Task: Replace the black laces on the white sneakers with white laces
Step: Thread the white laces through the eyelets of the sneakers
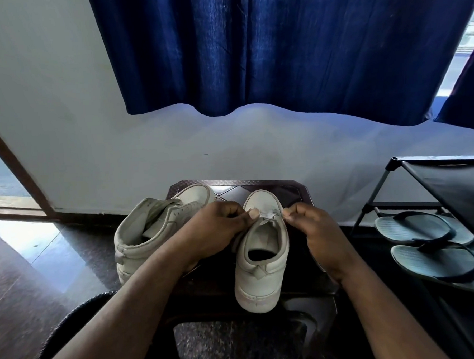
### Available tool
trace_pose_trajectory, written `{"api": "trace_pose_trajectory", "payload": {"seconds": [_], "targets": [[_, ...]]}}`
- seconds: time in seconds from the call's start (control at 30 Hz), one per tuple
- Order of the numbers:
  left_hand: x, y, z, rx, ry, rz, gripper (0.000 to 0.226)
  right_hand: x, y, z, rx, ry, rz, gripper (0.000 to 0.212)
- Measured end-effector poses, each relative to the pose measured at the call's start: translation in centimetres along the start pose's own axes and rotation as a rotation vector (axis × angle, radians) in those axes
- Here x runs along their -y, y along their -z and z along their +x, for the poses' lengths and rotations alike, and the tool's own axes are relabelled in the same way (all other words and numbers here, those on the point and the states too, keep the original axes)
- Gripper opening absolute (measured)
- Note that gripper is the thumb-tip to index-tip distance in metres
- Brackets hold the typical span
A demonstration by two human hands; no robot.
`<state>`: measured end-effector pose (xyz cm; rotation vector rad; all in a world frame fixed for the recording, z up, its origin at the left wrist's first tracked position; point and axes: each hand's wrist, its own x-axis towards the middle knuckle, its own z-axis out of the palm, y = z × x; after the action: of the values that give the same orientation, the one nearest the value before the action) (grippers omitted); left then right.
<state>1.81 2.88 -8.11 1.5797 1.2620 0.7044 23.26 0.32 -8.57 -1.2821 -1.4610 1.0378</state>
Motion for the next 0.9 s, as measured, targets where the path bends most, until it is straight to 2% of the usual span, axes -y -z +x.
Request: {"api": "trace_pose_trajectory", "payload": {"seconds": [0.13, 0.27, 0.37, 0.6, 0.67, 0.73, 0.8, 0.87, 0.9], "targets": [[-0.4, 0.2, -0.5, 0.097, 0.037, -0.086, 0.079, -0.2, -0.2, 0.3, -0.006, -0.062, 0.172, 0.02], [-0.7, 0.5, -0.5, 0.049, 0.036, 0.043, 0.042, -0.6, 0.6, 0.2, -0.017, -0.095, 0.122, 0.019], [-1.0, 0.9, -0.6, 0.013, 0.033, 0.239, 0.042, -0.7, 1.0, 0.2, -0.008, -0.115, 0.05, 0.02], [-1.4, 0.9, -0.9, -0.059, 0.03, 0.341, 0.043, -0.1, 0.9, 0.0, -0.006, -0.11, -0.011, 0.024], [-1.6, 0.4, -1.2, -0.14, -0.038, 0.333, 0.034, -0.1, 0.9, -0.1, -0.015, -0.084, -0.025, 0.024], [-2.1, 0.0, -1.5, -0.218, -0.18, 0.302, 0.02, -0.1, 0.8, -0.2, -0.032, -0.031, -0.01, 0.021], [-2.8, -0.4, -1.9, -0.203, -0.314, 0.288, 0.012, 0.1, 0.6, -0.5, -0.038, 0.046, 0.0, 0.019], [-3.2, -0.6, -2.1, -0.175, -0.399, 0.453, 0.004, 0.3, 0.5, -0.7, -0.009, 0.098, -0.034, 0.018], [-3.2, -0.7, -2.1, -0.16, -0.425, 0.607, 0.011, 0.3, 0.3, -0.7, 0.008, 0.116, -0.083, 0.02]]}}
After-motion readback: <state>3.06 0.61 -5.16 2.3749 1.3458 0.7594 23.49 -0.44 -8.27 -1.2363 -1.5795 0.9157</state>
